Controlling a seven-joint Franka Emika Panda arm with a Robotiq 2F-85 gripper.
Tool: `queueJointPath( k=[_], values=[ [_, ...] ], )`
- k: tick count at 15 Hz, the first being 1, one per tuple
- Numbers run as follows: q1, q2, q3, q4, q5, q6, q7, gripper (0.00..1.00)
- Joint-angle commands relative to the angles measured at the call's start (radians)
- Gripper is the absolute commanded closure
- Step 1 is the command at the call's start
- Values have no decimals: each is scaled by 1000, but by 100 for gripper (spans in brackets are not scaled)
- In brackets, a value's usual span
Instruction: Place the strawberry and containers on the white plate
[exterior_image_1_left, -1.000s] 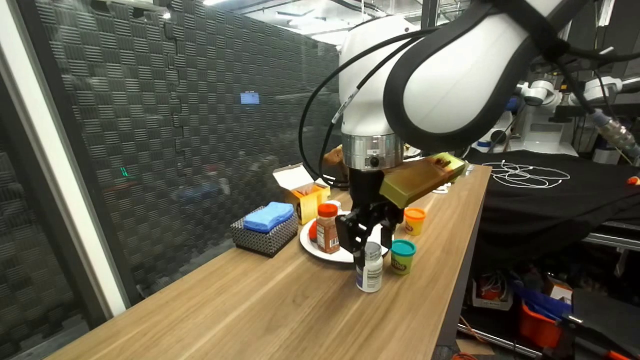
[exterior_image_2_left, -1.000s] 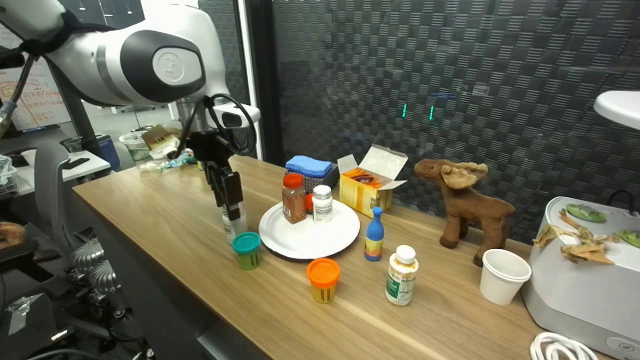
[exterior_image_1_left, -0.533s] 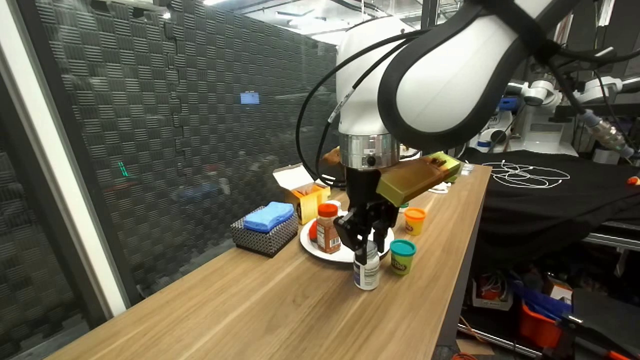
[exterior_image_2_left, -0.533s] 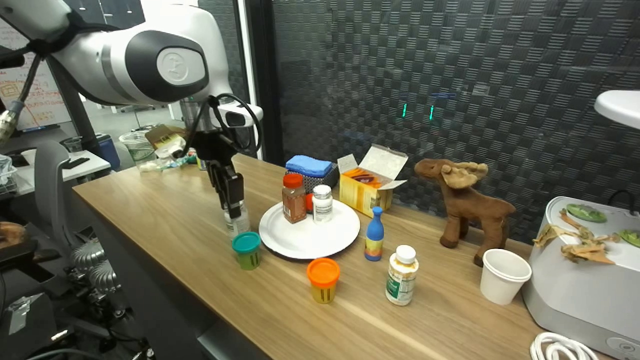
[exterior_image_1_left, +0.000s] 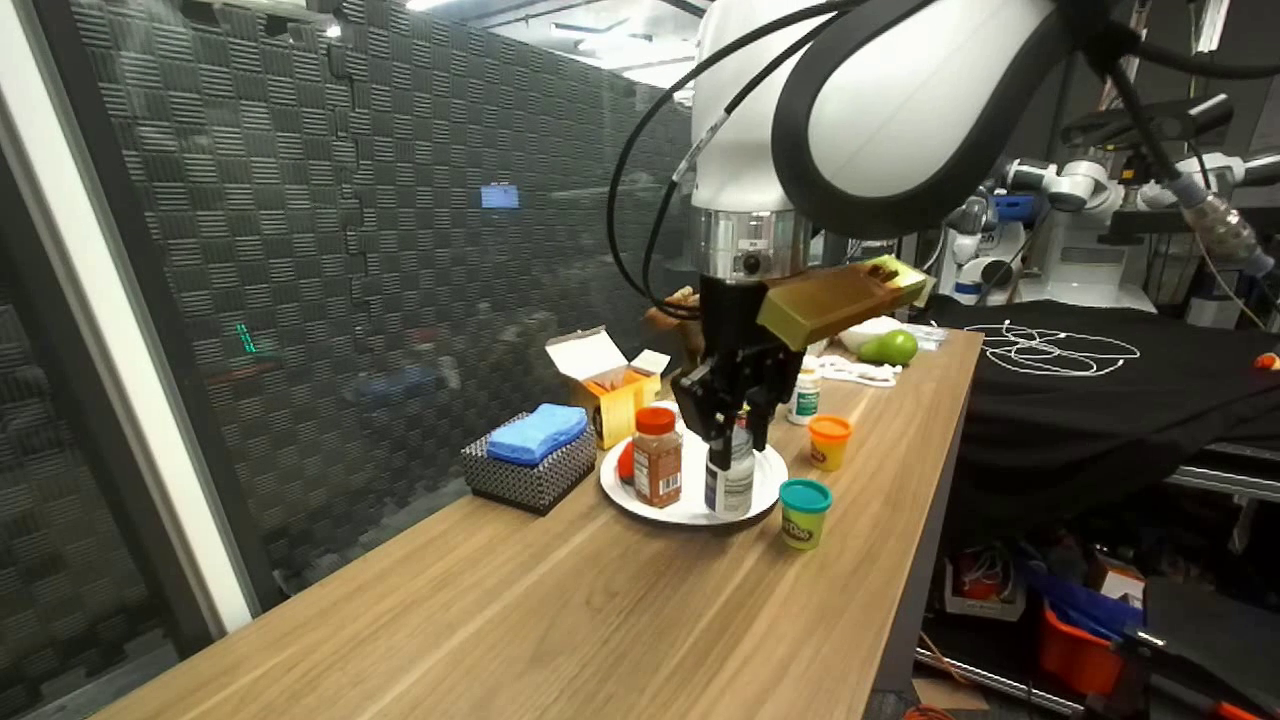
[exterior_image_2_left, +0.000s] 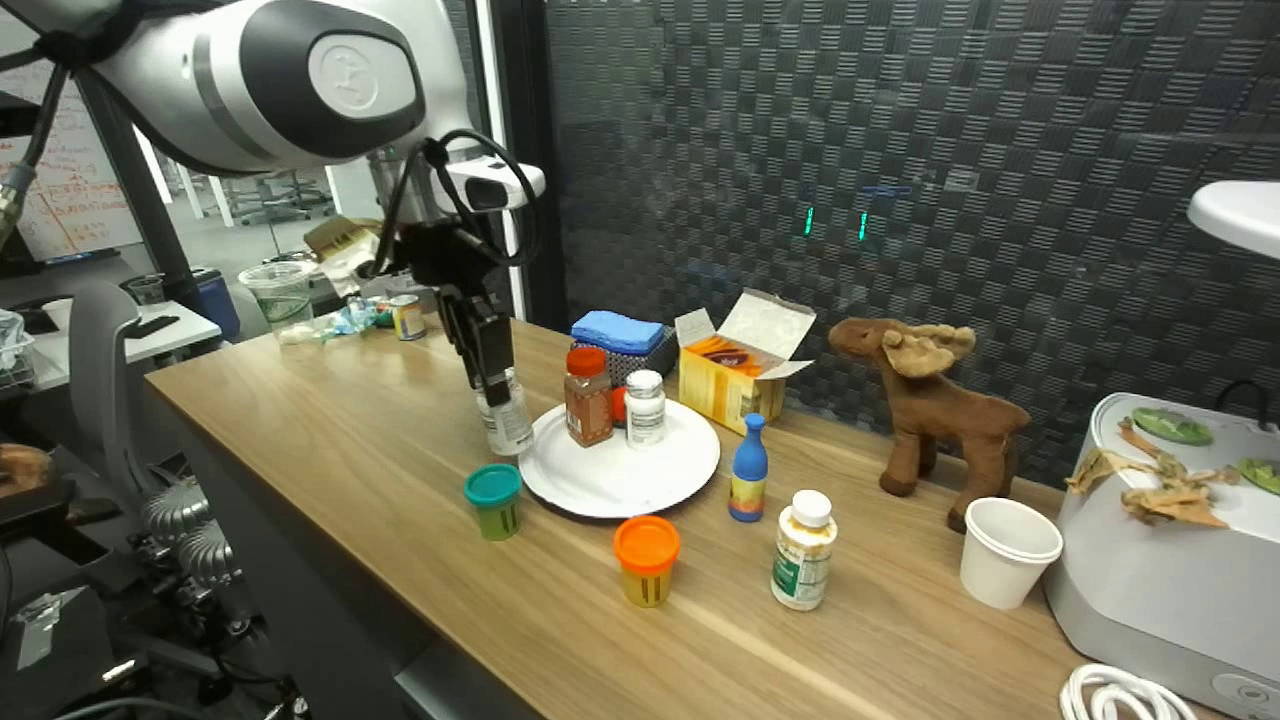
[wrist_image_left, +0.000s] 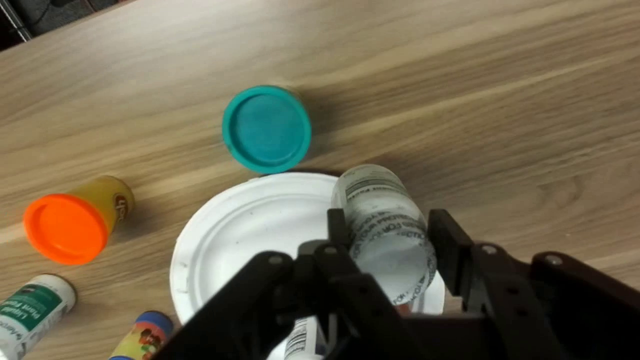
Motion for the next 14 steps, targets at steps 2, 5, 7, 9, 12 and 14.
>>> queueJointPath(
  k=[2, 5, 7, 9, 12, 14],
  values=[
    [-50, 3, -27, 43, 20, -1, -6, 80],
    [-82, 54, -42, 87, 61, 15, -59, 80],
    [-98, 81, -40, 111, 116, 37, -143, 80],
    [-107, 108, -33, 139, 155, 56, -224, 80],
    [-106, 154, -34, 182, 162, 72, -289, 80],
    [-105, 179, -35, 200, 154, 80, -317, 80]
  ],
)
